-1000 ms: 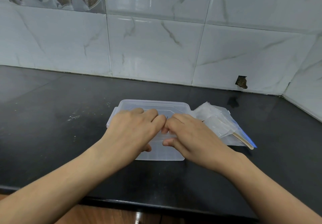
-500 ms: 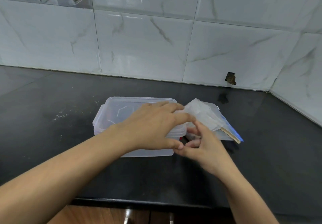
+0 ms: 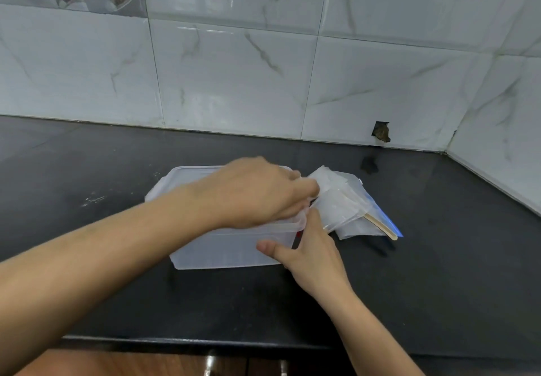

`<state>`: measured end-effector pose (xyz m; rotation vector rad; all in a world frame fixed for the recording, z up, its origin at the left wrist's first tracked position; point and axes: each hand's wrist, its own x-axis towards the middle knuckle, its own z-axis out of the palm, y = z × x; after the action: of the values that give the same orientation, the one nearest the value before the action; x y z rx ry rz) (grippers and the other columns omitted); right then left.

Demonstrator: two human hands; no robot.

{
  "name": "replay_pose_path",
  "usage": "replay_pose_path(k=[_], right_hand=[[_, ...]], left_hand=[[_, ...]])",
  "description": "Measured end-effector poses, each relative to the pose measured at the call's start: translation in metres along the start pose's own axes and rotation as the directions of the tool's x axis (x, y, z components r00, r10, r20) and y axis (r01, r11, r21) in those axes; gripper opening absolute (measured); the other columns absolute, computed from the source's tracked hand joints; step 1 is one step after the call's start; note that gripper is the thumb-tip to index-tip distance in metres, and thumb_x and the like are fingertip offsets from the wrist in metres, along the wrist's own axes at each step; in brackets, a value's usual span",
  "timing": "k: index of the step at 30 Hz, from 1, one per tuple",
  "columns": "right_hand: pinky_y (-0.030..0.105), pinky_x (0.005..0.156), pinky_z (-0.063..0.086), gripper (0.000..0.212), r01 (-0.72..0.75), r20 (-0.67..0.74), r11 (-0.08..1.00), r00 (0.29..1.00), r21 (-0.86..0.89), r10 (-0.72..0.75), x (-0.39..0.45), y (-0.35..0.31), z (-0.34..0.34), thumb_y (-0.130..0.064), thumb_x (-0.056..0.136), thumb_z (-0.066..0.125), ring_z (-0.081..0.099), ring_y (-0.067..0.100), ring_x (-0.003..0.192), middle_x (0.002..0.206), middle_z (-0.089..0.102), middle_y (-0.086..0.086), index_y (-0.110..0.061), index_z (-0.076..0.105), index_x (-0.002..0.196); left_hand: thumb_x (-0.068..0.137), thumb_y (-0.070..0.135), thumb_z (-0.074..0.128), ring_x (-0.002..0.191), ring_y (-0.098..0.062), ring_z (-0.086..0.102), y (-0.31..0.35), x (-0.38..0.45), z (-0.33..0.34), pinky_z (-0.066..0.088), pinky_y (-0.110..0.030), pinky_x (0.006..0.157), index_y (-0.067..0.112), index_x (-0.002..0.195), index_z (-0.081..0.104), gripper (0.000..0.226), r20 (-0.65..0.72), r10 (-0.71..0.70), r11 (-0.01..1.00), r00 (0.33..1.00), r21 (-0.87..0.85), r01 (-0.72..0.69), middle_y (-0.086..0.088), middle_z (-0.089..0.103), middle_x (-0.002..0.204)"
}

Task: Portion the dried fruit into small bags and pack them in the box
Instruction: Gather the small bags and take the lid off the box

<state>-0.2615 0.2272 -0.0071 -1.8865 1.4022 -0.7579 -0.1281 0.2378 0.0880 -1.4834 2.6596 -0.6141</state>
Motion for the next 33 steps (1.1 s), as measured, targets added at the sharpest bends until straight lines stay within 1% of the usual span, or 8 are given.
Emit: replay_pose_path(k=[7, 10, 13, 17, 20, 24, 29, 33], right_hand=[[0.035, 0.093, 0.048, 0.077, -0.026, 0.051, 0.998, 0.998, -0.055, 0.029, -0.007, -0.006, -0.007, -0.061, 0.068, 0.073, 0.050, 0.012, 0.120, 0.131, 0.049, -0.016, -0.036, 0.030, 0.127], [0.034, 0.093, 0.046, 0.091, -0.022, 0.101, 0.996, 0.994, -0.082, 0.030, -0.011, -0.014, -0.026, -0.072, 0.061, 0.068, 0.050, 0.010, 0.121, 0.137, 0.047, -0.017, -0.039, 0.026, 0.135], [0.037, 0.092, 0.045, 0.106, 0.027, -0.083, 0.993, 0.996, -0.118, -0.037, -0.008, -0.037, -0.055, -0.083, 0.053, 0.052, 0.051, 0.014, 0.121, 0.141, 0.045, -0.014, -0.035, 0.025, 0.143], [0.033, 0.090, 0.048, 0.061, 0.208, -0.167, 0.966, 0.958, -0.154, -0.233, 0.048, -0.063, -0.065, -0.056, 0.083, 0.058, 0.057, 0.012, 0.112, 0.127, 0.058, -0.010, -0.027, 0.047, 0.135], [0.035, 0.076, 0.055, 0.020, 0.250, -0.051, 0.952, 0.964, -0.179, -0.263, 0.103, -0.067, -0.054, -0.036, 0.090, 0.059, 0.066, 0.017, 0.084, 0.094, 0.071, -0.001, -0.021, 0.070, 0.098], [0.033, 0.066, 0.053, 0.027, 0.179, -0.088, 0.946, 0.974, -0.269, -0.209, 0.146, -0.065, -0.036, -0.017, 0.088, 0.053, 0.067, 0.027, 0.069, 0.071, 0.070, 0.010, -0.006, 0.072, 0.072], [0.029, 0.056, 0.049, 0.020, -0.038, 0.042, 0.988, 0.998, -0.148, 0.044, 0.181, -0.054, -0.012, -0.006, 0.083, 0.056, 0.051, 0.020, 0.047, 0.063, 0.062, 0.013, 0.007, 0.072, 0.085], [0.024, 0.047, 0.040, 0.010, -0.177, 0.119, 0.953, 0.970, -0.247, 0.211, 0.203, -0.050, -0.001, -0.006, 0.086, 0.060, 0.046, 0.016, 0.049, 0.068, 0.054, 0.009, 0.000, 0.069, 0.085]], left_hand=[[0.099, 0.046, 0.020, 0.097, -0.023, 0.060, -0.041, -0.002, -0.023, 0.040, -0.031, 0.070, 0.037, 0.135, 0.030, 0.038, -0.146, -0.101, 0.995, 0.984, -0.024, 0.098, 0.008, 0.058, 0.128], [0.101, 0.033, 0.030, 0.093, -0.014, 0.059, -0.074, 0.012, -0.029, 0.041, -0.030, 0.077, 0.031, 0.132, 0.042, 0.033, -0.124, -0.176, 0.957, 0.976, -0.254, 0.141, 0.007, 0.059, 0.125], [0.101, 0.025, 0.033, 0.080, -0.015, 0.058, -0.106, 0.025, -0.027, 0.044, -0.029, 0.076, 0.025, 0.125, 0.051, 0.030, -0.130, -0.177, 0.933, 0.976, -0.338, 0.124, 0.007, 0.062, 0.112], [0.101, 0.024, 0.034, 0.082, -0.020, 0.060, -0.121, 0.038, -0.015, 0.046, -0.030, 0.079, 0.025, 0.122, 0.054, 0.029, -0.103, -0.155, 0.918, 0.983, -0.381, 0.106, 0.006, 0.062, 0.109], [0.101, 0.021, 0.036, 0.096, -0.023, 0.061, -0.126, 0.045, 0.001, 0.047, -0.031, 0.084, 0.025, 0.122, 0.057, 0.030, -0.104, -0.159, 0.899, 0.982, -0.427, 0.100, 0.003, 0.064, 0.113], [0.099, 0.037, 0.037, 0.121, -0.018, 0.050, -0.143, 0.047, 0.027, 0.041, -0.040, 0.099, 0.029, 0.136, 0.046, 0.039, -0.113, -0.246, 0.898, 0.963, -0.400, 0.183, 0.001, 0.053, 0.136], [0.095, 0.038, 0.046, 0.127, -0.019, 0.044, -0.166, 0.031, 0.060, 0.040, -0.046, 0.101, 0.028, 0.135, 0.047, 0.041, 0.004, -0.310, 0.874, 0.951, -0.392, 0.287, 0.001, 0.045, 0.140], [0.096, 0.033, 0.049, 0.126, -0.017, 0.045, -0.174, 0.018, 0.078, 0.035, -0.033, 0.105, 0.026, 0.135, 0.048, 0.040, 0.133, -0.327, 0.845, 0.936, -0.402, 0.353, 0.002, 0.047, 0.140]])
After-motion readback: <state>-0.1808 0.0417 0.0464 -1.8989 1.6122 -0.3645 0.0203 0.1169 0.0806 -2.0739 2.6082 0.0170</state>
